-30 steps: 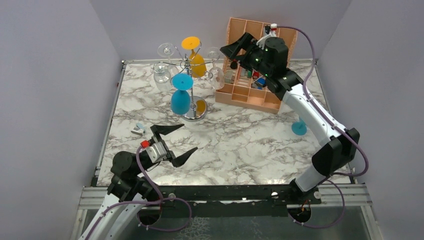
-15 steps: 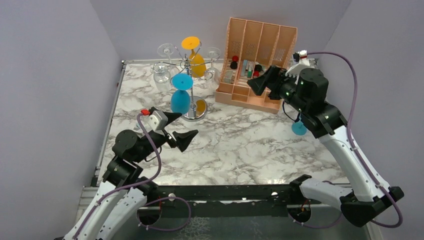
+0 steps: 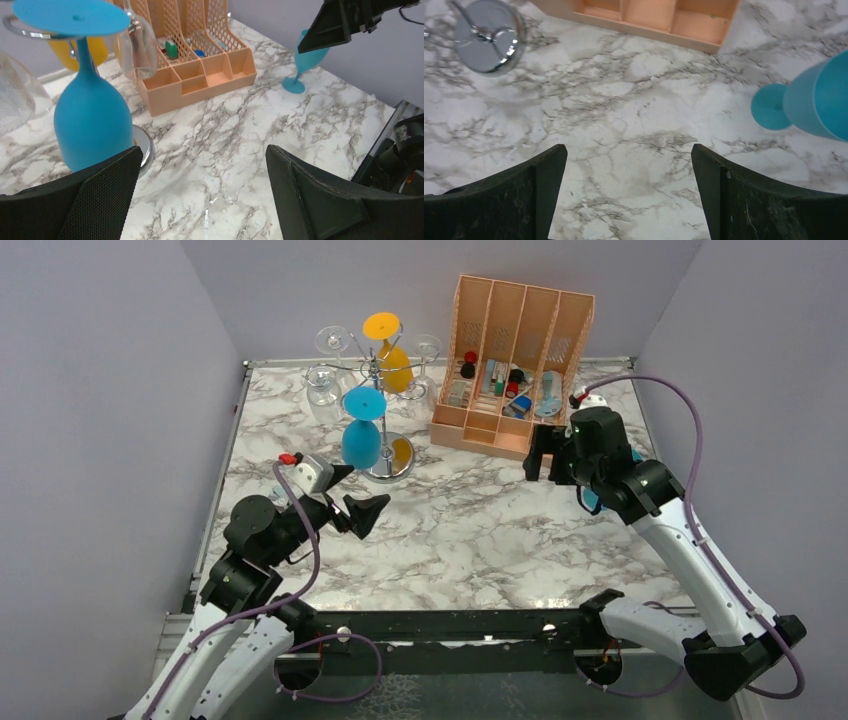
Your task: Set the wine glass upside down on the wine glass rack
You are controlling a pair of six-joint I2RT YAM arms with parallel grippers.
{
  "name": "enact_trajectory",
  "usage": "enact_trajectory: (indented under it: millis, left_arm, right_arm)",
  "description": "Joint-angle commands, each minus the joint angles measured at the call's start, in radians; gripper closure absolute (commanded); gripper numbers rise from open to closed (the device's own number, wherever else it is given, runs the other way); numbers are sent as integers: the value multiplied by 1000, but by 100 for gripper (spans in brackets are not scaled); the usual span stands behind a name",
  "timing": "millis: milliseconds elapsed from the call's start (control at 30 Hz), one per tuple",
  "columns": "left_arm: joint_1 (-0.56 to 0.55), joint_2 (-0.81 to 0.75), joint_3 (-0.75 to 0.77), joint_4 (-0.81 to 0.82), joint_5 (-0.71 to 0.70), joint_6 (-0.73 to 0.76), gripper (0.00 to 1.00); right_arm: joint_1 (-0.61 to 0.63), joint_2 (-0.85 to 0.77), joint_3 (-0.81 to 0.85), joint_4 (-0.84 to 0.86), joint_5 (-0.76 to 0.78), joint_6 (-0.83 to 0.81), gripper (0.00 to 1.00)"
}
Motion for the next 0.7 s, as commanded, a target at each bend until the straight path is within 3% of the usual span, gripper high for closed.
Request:
enact_trajectory:
  millis: [0, 300, 367, 500, 667]
  left_arm:
    - [-4, -45, -73, 6, -70, 17, 1]
    - [-4, -133, -194, 122, -70, 22, 1]
    - [-4, -132, -193, 120, -64, 28, 1]
    - [-5, -139, -201, 110, -47, 13, 1]
    - [-5, -151, -210, 116, -36, 22, 1]
  right_arm:
    - [-3, -17, -50, -36, 206, -18, 8]
    - [-18, 71, -69, -40, 588, -18, 34]
    - [-29, 101, -59, -55, 615, 4, 43]
    - [-50, 133, -59, -33, 650, 4, 47]
    - [-165, 196, -32, -2, 612, -38, 48]
